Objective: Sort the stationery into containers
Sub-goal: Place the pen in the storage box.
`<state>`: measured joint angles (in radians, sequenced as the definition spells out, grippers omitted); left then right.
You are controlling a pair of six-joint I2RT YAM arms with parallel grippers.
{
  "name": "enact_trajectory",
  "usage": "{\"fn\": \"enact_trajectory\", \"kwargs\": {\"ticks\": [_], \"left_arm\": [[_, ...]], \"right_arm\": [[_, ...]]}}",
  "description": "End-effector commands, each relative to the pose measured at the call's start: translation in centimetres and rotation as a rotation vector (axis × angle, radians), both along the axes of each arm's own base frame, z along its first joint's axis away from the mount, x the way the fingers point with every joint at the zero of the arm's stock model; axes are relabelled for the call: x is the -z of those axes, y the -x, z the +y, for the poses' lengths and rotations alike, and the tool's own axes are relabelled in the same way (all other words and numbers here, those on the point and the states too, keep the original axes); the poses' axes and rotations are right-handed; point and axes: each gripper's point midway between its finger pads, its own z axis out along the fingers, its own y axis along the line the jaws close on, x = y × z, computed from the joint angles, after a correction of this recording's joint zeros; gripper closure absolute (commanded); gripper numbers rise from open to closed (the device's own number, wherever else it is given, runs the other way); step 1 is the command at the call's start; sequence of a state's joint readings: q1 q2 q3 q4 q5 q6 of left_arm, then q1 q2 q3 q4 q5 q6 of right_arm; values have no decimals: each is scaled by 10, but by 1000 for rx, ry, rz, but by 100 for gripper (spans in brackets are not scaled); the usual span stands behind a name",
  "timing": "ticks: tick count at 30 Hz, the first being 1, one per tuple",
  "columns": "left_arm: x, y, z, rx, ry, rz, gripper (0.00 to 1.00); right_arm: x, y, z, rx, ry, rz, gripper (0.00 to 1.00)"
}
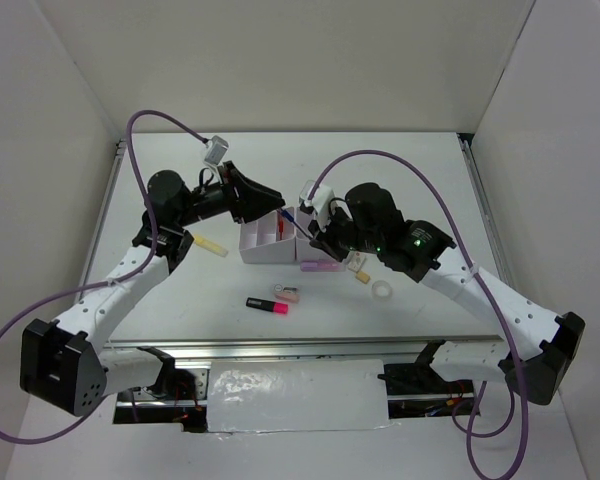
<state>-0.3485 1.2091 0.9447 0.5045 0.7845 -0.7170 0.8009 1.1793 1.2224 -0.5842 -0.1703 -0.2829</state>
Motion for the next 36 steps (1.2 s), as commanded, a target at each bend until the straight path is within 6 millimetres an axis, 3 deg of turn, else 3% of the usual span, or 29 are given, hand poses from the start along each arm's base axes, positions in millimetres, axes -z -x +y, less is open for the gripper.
{"fn": "enact_trajectory", "kwargs": {"ticks": [1, 6, 7, 8, 9, 12, 14, 18, 20, 24, 28, 36], "left_arm": [[-30, 13, -10, 70, 66, -83, 58], [-27, 15, -14, 87, 56, -68, 80], [-26, 15, -14, 87, 51, -67, 85], [-28, 14, -14, 79, 42, -83, 89], [-27, 12, -13, 67, 30, -89, 99], [-22, -6, -6, -16, -39, -97, 100], [-11, -27, 6, -103, -126, -89, 100], [3, -54, 26, -221, -329, -156, 100], [11, -65, 39, -287, -401, -183, 100], [26, -87, 45, -334, -510, -217, 100], [33, -104, 42, -337, -548, -204, 100], [62, -110, 18, -267, -549, -162, 100]], "right_arm": [[-21, -5, 6, -8, -50, -76, 100], [-25, -9, 7, 8, -59, -90, 100], [-27, -10, 6, 14, -62, -93, 95], [-26, -10, 5, 16, -56, -92, 83], [-28, -11, 3, 21, -52, -102, 53], [-25, -17, -10, 84, -33, -120, 28], [-21, -24, -28, 139, -30, -106, 22], [-12, -45, -74, 267, -10, -84, 21], [-6, -48, -90, 305, -11, -72, 21], [10, -56, -121, 387, 4, -22, 23], [14, -64, -142, 474, -16, 9, 23], [26, -69, -166, 570, -24, 60, 23]]}}
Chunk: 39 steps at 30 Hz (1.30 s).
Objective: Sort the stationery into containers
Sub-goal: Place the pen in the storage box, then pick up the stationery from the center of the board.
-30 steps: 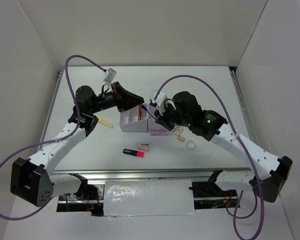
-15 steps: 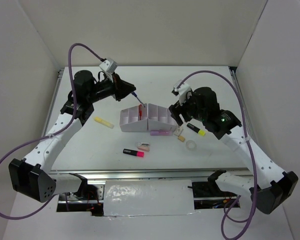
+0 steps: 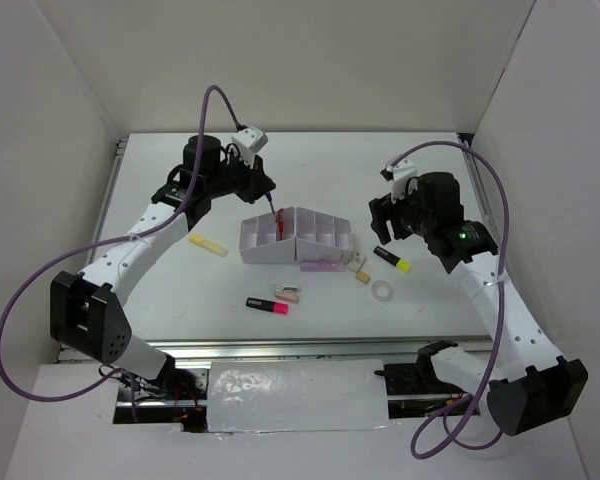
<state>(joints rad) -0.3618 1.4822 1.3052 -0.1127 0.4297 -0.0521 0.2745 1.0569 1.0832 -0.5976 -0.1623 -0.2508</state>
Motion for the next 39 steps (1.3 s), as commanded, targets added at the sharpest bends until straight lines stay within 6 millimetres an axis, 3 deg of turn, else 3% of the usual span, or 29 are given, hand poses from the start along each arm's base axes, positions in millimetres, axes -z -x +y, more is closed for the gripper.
{"fn": "enact_trajectory", "kwargs": {"ticks": [1, 7, 10, 14, 19, 23, 24, 28, 30, 32, 33, 34, 36, 37, 38, 39], "left_arm": [[-16, -2, -12, 34, 11, -65, 100], [-14, 3, -23, 61, 12, -58, 100], [-4, 8, -29, 76, -13, -38, 97], [14, 13, -34, 98, -76, -34, 68], [23, 20, -39, 106, -110, -47, 48], [6, 22, -37, 97, -80, -66, 42], [-7, 23, -33, 81, -64, -92, 42], [-39, 13, 0, -46, -4, -79, 38], [-41, 11, 29, -42, -110, -122, 33], [-28, 17, 59, -11, -186, -106, 29], [-24, 19, 71, 60, -266, -165, 26], [-11, 34, 86, 142, -271, -115, 26], [3, 37, 106, 260, -402, -185, 25], [13, 39, 114, 290, -438, -169, 25], [41, 45, 129, 321, -463, -57, 25], [46, 40, 139, 368, -518, -81, 27]], "right_arm": [[5, 3, -6, 27, -27, 20, 23], [14, 2, -11, 43, -32, 48, 23], [17, 1, -11, 46, -33, 51, 23], [18, 0, -11, 48, -31, 51, 23], [20, -1, -13, 53, -33, 61, 23], [20, -1, -11, 49, -40, 62, 23], [19, -2, -10, 49, -42, 62, 23], [17, -2, -10, 41, -40, 54, 23], [18, -1, -10, 39, -39, 57, 23], [19, 0, -10, 36, -37, 59, 23], [19, 0, -10, 34, -38, 58, 23], [19, 1, -9, 32, -39, 60, 23], [20, 1, -8, 26, -40, 63, 23], [22, 2, -7, 21, -40, 67, 23], [23, 2, -7, 19, -39, 69, 23], [23, 1, -6, 17, -40, 71, 23]]}}
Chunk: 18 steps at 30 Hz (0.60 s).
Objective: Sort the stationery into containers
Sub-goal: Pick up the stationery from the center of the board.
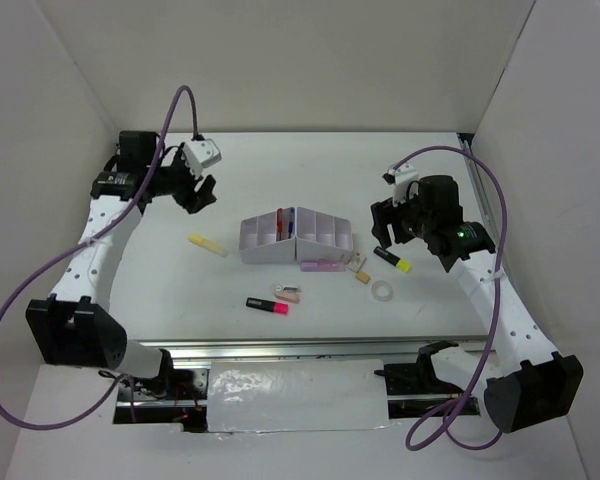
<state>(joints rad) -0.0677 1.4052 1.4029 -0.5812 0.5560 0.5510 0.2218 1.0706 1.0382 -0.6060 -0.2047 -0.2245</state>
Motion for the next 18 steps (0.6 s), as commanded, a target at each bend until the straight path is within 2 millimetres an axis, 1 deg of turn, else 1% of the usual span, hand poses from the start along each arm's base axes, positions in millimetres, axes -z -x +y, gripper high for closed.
{"fn": "enact_trajectory", "kwargs": {"ticks": [1, 2, 3, 4, 5, 7, 9, 10, 11, 13, 14, 16, 18], "left_arm": [[48, 27, 16, 300, -171, 102, 28], [69, 21, 33, 296, -171, 176, 28], [73, 21, 40, 326, -186, 192, 28], [80, 17, 51, 312, -185, 210, 28], [93, 11, 57, 336, -196, 224, 28], [109, 6, 66, 335, -221, 257, 28], [130, 0, 73, 384, -290, 264, 27], [136, -2, 73, 397, -312, 270, 27], [148, -4, 72, 425, -334, 282, 26], [159, -9, 71, 447, -376, 286, 26], [168, -11, 71, 465, -391, 294, 26], [180, -14, 69, 490, -416, 297, 25], [190, -12, 66, 526, -438, 295, 24]], "right_arm": [[-2, -2, 4, -17, -13, -10, 23], [-2, -2, 4, -19, -13, -12, 23], [-2, -2, 5, -21, -12, -11, 23], [-3, -3, 5, -22, -11, -11, 23], [-3, -3, 6, -26, -10, -13, 23], [-3, -4, 6, -26, -3, -10, 23], [-2, -5, 5, -25, 2, -4, 23], [-2, -5, 6, -25, 0, -1, 23], [0, -5, 5, -22, 2, 3, 23], [1, -6, 5, -21, 1, 7, 23], [2, -6, 5, -19, 0, 11, 23], [2, -7, 4, -14, 0, 12, 23], [3, -7, 4, -15, 5, 14, 23]]}}
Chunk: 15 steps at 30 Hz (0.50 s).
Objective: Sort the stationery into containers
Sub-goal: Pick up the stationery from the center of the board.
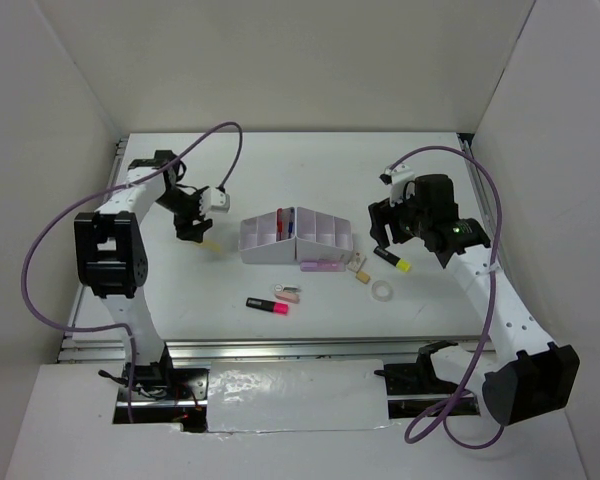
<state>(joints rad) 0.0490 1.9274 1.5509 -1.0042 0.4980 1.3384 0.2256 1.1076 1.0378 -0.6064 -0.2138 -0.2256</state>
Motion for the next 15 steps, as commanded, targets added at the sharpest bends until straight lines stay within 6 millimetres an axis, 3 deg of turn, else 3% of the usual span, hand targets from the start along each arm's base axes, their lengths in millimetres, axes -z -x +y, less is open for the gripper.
{"fn": "enact_trajectory", "kwargs": {"ticks": [1, 4, 5, 9, 15], "left_arm": [[13, -6, -4, 124, -50, -40, 23], [30, -2, -5, 148, -70, -13, 21], [33, -3, -15, 176, -80, -21, 20], [49, -3, -23, 195, -92, -13, 20], [64, 6, -28, 234, -110, 22, 22]], "right_arm": [[-7, -4, 0, -2, 2, -19, 23], [-7, -5, -3, 8, 7, -17, 23], [-6, -5, -2, 7, 8, -13, 23], [-6, -6, -3, 11, 5, -10, 23], [-6, -7, -4, 18, -3, -8, 23]]}}
